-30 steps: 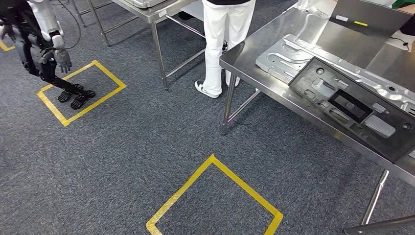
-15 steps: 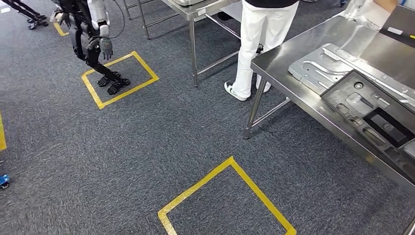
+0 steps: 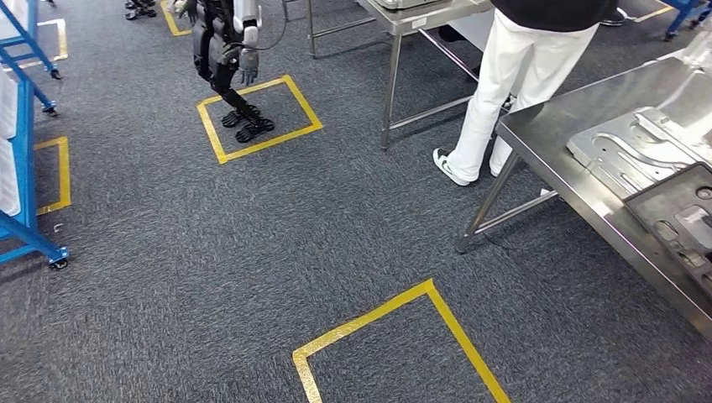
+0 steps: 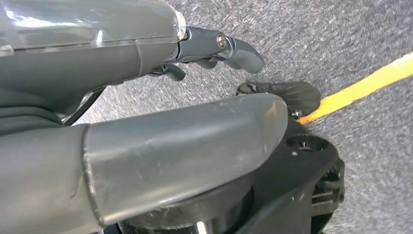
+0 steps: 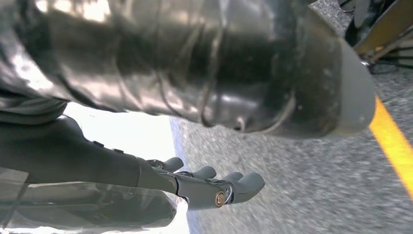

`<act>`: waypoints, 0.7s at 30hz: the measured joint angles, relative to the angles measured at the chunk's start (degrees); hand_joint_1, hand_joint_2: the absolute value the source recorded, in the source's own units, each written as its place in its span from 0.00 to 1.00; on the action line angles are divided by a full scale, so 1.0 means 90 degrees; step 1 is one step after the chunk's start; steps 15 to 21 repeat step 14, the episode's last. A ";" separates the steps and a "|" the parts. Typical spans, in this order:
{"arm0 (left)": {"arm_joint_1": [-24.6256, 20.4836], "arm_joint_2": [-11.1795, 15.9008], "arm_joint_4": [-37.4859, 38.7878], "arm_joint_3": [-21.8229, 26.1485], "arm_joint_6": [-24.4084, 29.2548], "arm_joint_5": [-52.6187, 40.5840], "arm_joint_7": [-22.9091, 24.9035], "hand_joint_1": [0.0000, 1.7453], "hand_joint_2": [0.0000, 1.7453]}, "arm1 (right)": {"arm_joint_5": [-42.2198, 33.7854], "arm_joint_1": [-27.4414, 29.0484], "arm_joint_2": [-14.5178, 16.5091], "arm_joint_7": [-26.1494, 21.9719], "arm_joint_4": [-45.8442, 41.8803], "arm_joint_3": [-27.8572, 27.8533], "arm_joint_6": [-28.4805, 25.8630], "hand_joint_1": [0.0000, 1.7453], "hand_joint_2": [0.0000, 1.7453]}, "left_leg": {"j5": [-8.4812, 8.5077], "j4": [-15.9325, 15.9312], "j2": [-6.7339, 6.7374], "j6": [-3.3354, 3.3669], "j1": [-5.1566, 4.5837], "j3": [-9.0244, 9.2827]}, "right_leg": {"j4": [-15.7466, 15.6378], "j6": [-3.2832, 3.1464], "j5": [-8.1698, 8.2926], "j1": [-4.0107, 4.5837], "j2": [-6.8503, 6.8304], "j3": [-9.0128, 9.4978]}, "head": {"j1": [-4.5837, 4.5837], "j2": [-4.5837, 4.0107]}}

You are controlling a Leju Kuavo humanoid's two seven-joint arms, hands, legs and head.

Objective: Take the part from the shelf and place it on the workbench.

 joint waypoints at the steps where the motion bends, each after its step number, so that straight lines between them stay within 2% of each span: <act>1: -0.0009 -0.0002 0.0000 0.0000 0.0000 0.0001 0.0001 0.00 0.00 | 0.0005 0.0003 0.0000 -0.0001 0.0001 0.0001 0.0001 0.00 0.00 | 0.0000 0.0021 -0.0087 -0.0027 -0.0004 -0.0018 | -0.0341 -0.0018 0.0130 -0.0005 0.0127 0.0143 | -0.0001 0.0000; 3: -0.0018 -0.0007 0.0000 0.0000 0.0000 0.0002 0.0002 0.00 0.00 | 0.0015 -0.0004 0.0000 -0.0004 0.0003 0.0005 0.0002 0.00 0.00 | 0.0014 0.0045 -0.0224 -0.0108 0.0000 -0.0073 | -0.0599 -0.0046 0.0162 0.0007 0.0259 0.0235 | -0.0001 0.0000; 5: 0.0007 -0.0007 0.0001 0.0000 0.0001 0.0004 0.0004 0.00 0.00 | 0.0023 -0.0032 0.0001 -0.0005 0.0003 0.0007 0.0003 0.00 0.00 | 0.0031 0.0045 -0.0305 -0.0191 0.0019 -0.0118 | -0.0633 -0.0098 0.0187 0.0008 0.0134 0.0240 | -0.0001 0.0000; 6: 0.0023 -0.0006 0.0001 -0.0001 0.0002 0.0009 0.0006 0.00 0.00 | 0.0028 -0.0038 0.0002 -0.0003 0.0002 0.0007 0.0003 0.00 0.00 | -0.0003 0.0089 -0.0204 -0.0222 0.0013 -0.0149 | -0.0664 -0.0139 0.0207 -0.0001 0.0059 0.0254 | -0.0001 0.0000; 7: 0.0029 -0.0005 0.0002 -0.0001 0.0002 0.0018 0.0009 0.00 0.00 | 0.0033 -0.0034 0.0002 -0.0001 0.0002 0.0007 0.0003 0.00 0.00 | -0.0111 0.0240 -0.0028 -0.0247 0.0006 -0.0227 | -0.0697 -0.0186 0.0226 -0.0009 -0.0030 0.0266 | -0.0005 0.0000; 9: 0.0012 -0.0005 0.0001 -0.0002 0.0002 0.0038 0.0015 0.00 0.00 | 0.0039 -0.0007 0.0003 0.0002 0.0002 0.0007 0.0004 0.00 0.00 | -0.0512 0.0924 0.0369 -0.0291 0.0005 -0.0549 | -0.0731 -0.0250 0.0236 0.0004 -0.0233 0.0276 | -0.0012 0.0000; 10: 0.0000 -0.0006 0.0001 -0.0002 0.0002 0.0046 0.0016 0.00 0.00 | 0.0040 0.0003 0.0003 0.0002 0.0003 0.0007 0.0005 0.00 0.00 | -0.0721 0.1365 0.0454 -0.0316 0.0015 -0.0756 | -0.0729 -0.0269 0.0230 0.0019 -0.0342 0.0273 | -0.0014 0.0000; 11: -0.0005 -0.0007 0.0000 -0.0002 0.0001 0.0050 0.0016 0.00 0.00 | 0.0040 0.0009 0.0003 0.0002 0.0003 0.0007 0.0006 0.00 0.00 | -0.0846 0.1712 0.0485 -0.0336 0.0025 -0.0913 | -0.0726 -0.0276 0.0222 0.0030 -0.0444 0.0271 | -0.0013 0.0000; 12: -0.0001 -0.0007 0.0001 -0.0003 0.0001 0.0052 0.0016 0.00 0.00 | 0.0040 0.0010 0.0003 0.0002 0.0003 0.0007 0.0006 0.00 0.00 | -0.0851 0.1863 0.0501 -0.0351 0.0032 -0.0969 | -0.0724 -0.0276 0.0213 0.0037 -0.0540 0.0273 | -0.0013 0.0000; 14: 0.0013 -0.0007 0.0002 -0.0004 0.0000 0.0053 0.0016 0.00 0.00 | 0.0040 0.0005 0.0003 0.0002 0.0003 0.0007 0.0006 0.00 0.00 | -0.0657 0.1669 0.0532 -0.0361 0.0040 -0.0839 | -0.0718 -0.0264 0.0194 0.0042 -0.0672 0.0286 | -0.0013 0.0000; 21: 0.0013 -0.0007 0.0002 -0.0004 0.0000 0.0053 0.0016 0.00 0.00 | 0.0040 0.0005 0.0003 0.0002 0.0003 0.0007 0.0006 0.00 0.00 | -0.0657 0.1669 0.0532 -0.0361 0.0040 -0.0839 | -0.0718 -0.0264 0.0194 0.0042 -0.0672 0.0286 | -0.0013 0.0000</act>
